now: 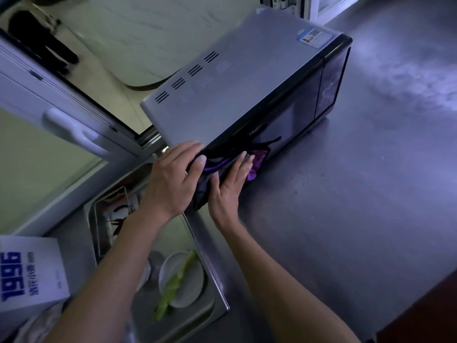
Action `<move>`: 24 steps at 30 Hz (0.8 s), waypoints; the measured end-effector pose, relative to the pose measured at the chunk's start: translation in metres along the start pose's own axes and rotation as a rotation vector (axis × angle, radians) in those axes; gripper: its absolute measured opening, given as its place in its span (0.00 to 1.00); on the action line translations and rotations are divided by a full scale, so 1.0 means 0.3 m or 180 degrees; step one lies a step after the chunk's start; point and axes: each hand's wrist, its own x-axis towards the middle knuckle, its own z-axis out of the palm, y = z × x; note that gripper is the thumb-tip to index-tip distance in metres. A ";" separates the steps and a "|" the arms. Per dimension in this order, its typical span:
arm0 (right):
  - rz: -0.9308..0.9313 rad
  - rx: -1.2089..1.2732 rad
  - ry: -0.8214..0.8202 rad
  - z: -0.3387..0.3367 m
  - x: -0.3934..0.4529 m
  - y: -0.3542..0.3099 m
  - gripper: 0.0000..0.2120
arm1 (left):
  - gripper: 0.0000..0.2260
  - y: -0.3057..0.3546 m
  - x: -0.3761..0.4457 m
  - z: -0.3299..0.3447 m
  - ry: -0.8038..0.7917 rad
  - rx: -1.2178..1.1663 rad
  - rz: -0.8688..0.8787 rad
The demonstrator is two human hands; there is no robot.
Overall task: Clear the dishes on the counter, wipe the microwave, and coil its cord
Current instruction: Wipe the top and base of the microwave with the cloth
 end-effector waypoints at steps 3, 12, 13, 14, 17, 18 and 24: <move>0.0032 0.0018 0.0022 -0.044 0.055 -0.006 0.39 | 0.20 0.021 0.042 0.022 -0.0110 0.0283 0.0050; -0.0057 -0.0013 0.0136 -0.254 0.299 -0.029 0.38 | 0.20 0.191 0.254 0.122 -0.0095 0.0439 0.0183; -0.0053 -0.0025 0.0143 -0.281 0.329 -0.032 0.37 | 0.21 0.216 0.283 0.133 -0.0093 0.0444 0.0216; -0.0039 -0.0023 0.0153 -0.309 0.361 -0.034 0.37 | 0.21 0.241 0.312 0.143 -0.0104 0.0449 0.0240; 0.0008 0.0069 0.0215 -0.398 0.466 -0.041 0.35 | 0.21 0.309 0.394 0.177 -0.0118 0.0430 0.0301; 0.0027 0.0105 0.0249 -0.428 0.502 -0.046 0.35 | 0.21 0.330 0.421 0.188 -0.0107 0.0424 0.0315; 0.0104 0.0204 0.0482 -0.583 0.710 -0.075 0.33 | 0.23 0.459 0.581 0.260 -0.0052 0.0466 0.0441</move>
